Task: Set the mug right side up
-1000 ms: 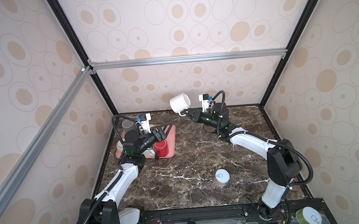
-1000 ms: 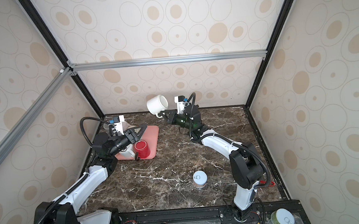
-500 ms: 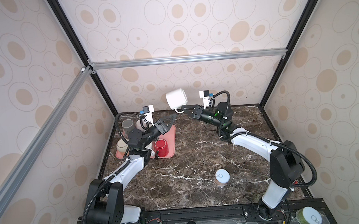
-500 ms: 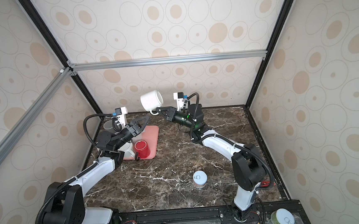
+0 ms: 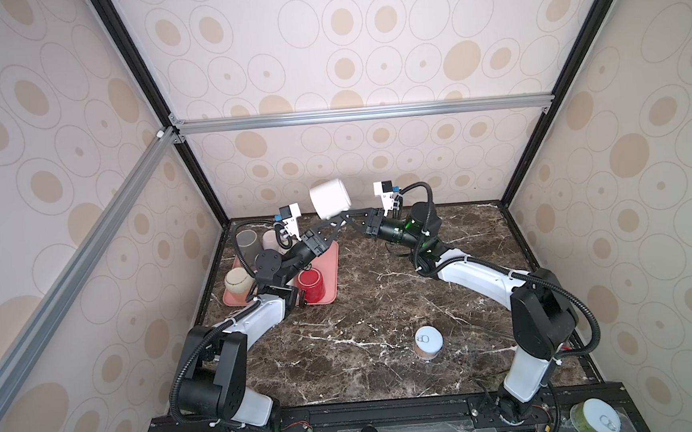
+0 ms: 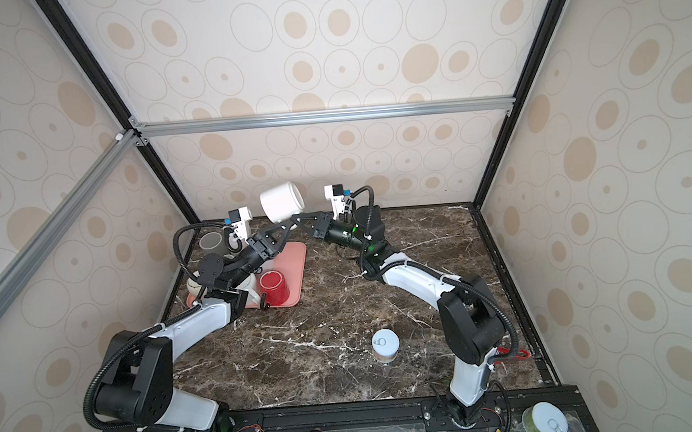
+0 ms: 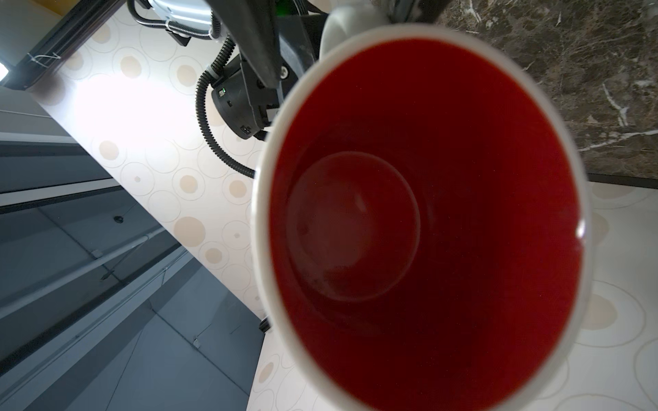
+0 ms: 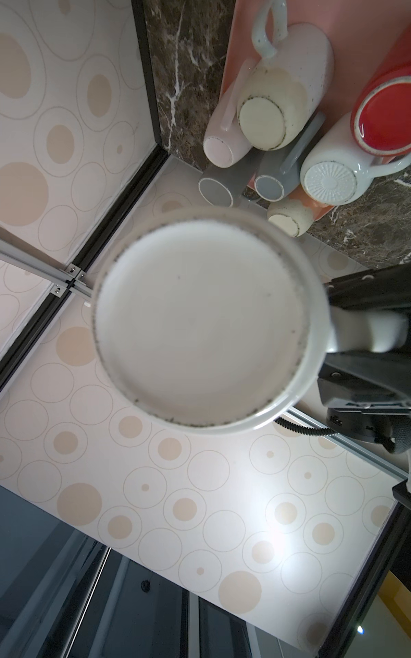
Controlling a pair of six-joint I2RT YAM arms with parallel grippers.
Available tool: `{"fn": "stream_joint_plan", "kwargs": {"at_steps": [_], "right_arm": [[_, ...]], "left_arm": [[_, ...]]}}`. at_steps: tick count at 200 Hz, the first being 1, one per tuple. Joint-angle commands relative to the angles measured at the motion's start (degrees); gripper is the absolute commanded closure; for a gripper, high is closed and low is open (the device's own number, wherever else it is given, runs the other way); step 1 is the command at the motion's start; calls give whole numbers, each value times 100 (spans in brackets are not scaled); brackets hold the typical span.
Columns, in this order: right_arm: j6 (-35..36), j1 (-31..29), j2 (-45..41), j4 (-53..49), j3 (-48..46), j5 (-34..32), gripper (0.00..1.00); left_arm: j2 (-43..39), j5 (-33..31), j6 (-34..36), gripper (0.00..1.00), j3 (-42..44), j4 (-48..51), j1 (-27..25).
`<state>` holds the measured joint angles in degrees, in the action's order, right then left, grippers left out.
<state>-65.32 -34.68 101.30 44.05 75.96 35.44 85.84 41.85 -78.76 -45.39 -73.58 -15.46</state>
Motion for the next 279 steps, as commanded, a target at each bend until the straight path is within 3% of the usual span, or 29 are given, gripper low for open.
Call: {"fn": "stream_joint_plan", "kwargs": {"at_steps": [1,45,59,82,110,139,174,214,279], "right_arm": [[-76,-38,-92,684,93,16,100],[147,-33,-252,307,-115,-49,100],[278,-39,-344,130,-219,-108,95],[629,-36,-532,-257,-382,-225,89],[1252,-10,-856,-982,-560,-551,65],[1979,30,-1300,-1992,-671,-1050,53],[2546,166,-1832,-3139,-919,-1861,53],[3038,422,-2399,-4357,-1228,-2899,53],[3610,1271,-1931,-6144,-737,-2651,50]], "left_arm": [[78,-135,-482,63,-124,-1078,-29],[240,-169,-562,90,-130,-1154,-32],[257,-168,-540,100,-132,-1119,-30],[232,-135,-412,100,-158,-942,-35],[121,-107,49,100,-243,-306,-32],[26,-48,939,100,-589,1216,-42],[170,-234,2253,100,-1234,3187,-103],[846,-1056,3892,100,-2517,5571,-357],[3258,-2499,5198,100,-5727,8298,-724]]}}
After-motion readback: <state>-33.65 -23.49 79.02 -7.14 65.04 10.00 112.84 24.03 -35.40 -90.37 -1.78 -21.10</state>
